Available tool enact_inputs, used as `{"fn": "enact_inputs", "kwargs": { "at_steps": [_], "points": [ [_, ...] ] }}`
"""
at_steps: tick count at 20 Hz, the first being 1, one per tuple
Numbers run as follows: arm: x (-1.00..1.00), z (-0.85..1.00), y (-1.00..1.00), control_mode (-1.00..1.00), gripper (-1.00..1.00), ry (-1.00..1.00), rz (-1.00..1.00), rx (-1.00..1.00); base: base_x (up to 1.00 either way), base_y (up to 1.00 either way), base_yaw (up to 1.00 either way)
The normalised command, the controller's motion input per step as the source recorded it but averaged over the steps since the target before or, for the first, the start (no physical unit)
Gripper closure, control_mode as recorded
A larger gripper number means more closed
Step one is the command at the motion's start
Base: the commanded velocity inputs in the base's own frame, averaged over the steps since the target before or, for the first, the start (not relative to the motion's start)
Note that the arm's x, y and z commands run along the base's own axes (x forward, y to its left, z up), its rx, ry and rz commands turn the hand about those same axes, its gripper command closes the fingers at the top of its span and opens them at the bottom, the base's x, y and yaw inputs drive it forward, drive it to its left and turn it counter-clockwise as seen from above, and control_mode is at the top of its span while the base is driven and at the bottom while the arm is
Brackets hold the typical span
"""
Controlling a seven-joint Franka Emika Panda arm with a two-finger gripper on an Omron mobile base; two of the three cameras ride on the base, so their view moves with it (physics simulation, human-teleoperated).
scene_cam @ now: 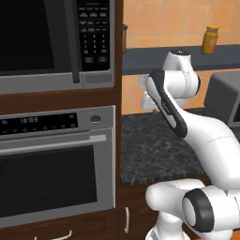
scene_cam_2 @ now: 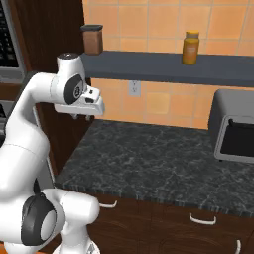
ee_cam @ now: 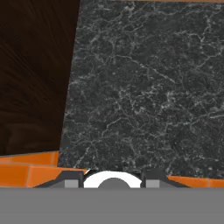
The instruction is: Take a straw from the drawer in front and place it inside the glass cup on the dining counter.
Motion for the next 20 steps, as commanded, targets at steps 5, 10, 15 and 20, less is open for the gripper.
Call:
{"fn": "enact_inputs", "kwargs": {
  "at_steps": [5, 10, 15, 20],
  "points": [
    [0.00, 0.00, 0.00, 1.00, -1.00, 0.00, 0.00, 0.00, -0.15, 0.00, 0.00],
    [0.00, 0.00, 0.00, 1.00, -1.00, 0.00, 0.00, 0.00, -0.92, -0.18, 0.00],
    [0.00, 0.00, 0.00, 1.00, -1.00, 0.00, 0.00, 0.00, -0.18, -0.56, 0.14],
    [0.00, 0.00, 0.00, 1.00, -1.00, 0.00, 0.00, 0.00, 0.00, -0.87, 0.43]
  ]
}}
